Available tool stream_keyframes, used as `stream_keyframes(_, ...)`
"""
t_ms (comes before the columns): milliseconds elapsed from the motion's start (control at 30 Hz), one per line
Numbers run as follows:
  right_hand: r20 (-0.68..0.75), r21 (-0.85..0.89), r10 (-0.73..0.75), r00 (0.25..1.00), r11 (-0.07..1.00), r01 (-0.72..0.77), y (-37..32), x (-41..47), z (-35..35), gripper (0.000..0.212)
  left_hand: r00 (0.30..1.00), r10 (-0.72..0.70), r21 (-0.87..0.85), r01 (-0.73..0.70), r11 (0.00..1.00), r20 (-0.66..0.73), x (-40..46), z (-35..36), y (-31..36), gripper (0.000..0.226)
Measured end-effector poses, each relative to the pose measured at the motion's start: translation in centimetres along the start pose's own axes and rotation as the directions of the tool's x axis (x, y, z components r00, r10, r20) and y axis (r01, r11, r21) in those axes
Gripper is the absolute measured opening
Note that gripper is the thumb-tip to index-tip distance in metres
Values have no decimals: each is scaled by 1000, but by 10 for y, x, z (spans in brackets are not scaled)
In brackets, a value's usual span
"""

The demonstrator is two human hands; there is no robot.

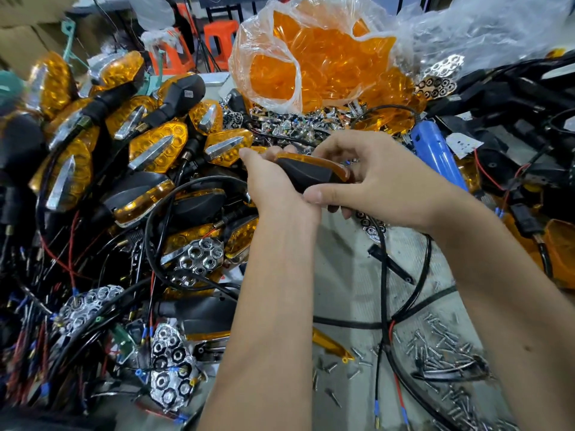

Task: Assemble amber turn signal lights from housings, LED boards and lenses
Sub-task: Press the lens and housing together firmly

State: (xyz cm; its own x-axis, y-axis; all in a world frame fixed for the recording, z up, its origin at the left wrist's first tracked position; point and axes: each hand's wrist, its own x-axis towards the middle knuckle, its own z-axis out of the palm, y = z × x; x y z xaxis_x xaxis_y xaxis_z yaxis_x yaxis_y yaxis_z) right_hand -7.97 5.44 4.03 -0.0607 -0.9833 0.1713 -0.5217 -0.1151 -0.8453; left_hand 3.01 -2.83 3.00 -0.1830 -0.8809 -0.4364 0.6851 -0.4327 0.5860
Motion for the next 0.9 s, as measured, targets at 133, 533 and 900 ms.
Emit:
stream_keyframes(133,-7,135,41,999,990,-39,3,2,-1,18,972,-14,84,-6,996,235,-1,-6,1,66)
stream_keyframes(533,79,341,458,886,822,-456,0,1,7,46,863,279,69,-337,939,420,-12,-2,-17,65)
stream_keyframes(900,-130,109,442,888,896,-430,-2,3,12,31,861,279,156,-373,914,425,-21,10,-26,61)
